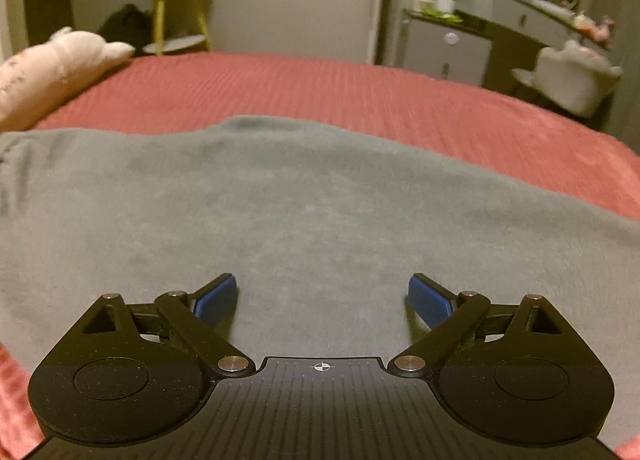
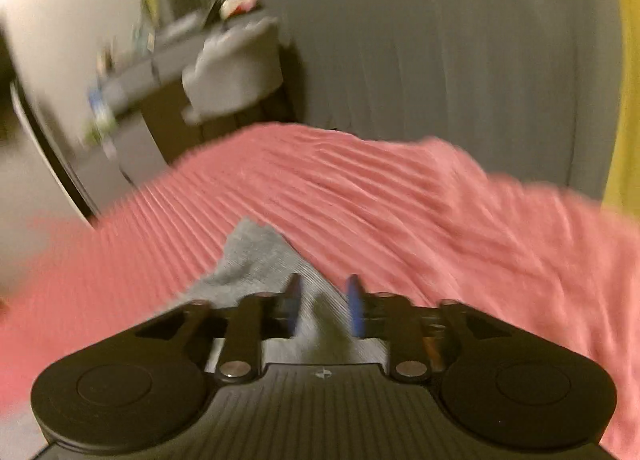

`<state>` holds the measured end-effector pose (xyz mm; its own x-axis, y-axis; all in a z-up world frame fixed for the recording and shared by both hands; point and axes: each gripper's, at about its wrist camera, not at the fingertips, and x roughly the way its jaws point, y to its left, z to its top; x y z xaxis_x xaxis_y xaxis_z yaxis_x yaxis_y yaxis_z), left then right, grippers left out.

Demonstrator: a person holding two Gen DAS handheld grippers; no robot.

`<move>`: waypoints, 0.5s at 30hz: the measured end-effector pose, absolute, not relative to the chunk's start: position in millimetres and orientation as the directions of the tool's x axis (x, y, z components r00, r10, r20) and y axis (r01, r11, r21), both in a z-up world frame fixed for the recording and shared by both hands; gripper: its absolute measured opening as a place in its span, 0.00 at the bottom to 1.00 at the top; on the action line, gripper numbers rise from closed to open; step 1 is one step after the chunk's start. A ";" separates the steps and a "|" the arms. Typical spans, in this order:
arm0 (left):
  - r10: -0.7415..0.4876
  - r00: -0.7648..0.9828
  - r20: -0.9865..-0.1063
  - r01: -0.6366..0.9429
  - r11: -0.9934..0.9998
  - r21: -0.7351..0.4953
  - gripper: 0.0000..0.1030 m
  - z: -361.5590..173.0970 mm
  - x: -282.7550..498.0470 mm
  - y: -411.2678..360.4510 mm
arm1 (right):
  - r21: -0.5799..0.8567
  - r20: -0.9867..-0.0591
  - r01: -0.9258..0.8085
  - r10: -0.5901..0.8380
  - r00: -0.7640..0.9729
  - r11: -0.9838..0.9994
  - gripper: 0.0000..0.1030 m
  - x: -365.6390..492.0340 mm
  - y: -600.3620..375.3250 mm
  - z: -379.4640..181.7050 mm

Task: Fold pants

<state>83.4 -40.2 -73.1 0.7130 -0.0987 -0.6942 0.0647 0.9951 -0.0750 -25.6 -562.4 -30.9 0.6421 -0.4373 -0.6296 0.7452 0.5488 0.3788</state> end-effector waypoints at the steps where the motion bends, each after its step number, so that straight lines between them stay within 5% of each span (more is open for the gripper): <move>1: -0.126 0.713 -0.689 0.094 0.992 -0.084 0.94 -73.4 82.7 -43.9 | 0.417 -0.624 0.746 -0.432 0.651 0.520 0.40 -44.5 -561.3 -32.6; 8: -0.118 0.686 -0.718 0.225 0.973 0.055 0.99 -88.3 79.8 -78.8 | 0.626 -0.618 0.682 -0.292 0.730 0.379 0.45 -143.0 -545.4 -78.9; 15: -0.129 0.686 -0.716 0.087 0.992 -0.096 0.97 -76.4 81.2 -43.2 | 0.691 -0.630 0.672 -0.236 0.740 0.265 0.46 -106.5 -555.6 -98.4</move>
<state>81.2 -43.2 -76.4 0.6863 -0.1291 -0.7157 0.0869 0.9916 -0.0955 -106.5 -555.6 -98.4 0.7403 -0.2356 -0.6296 0.6722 0.2648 0.6914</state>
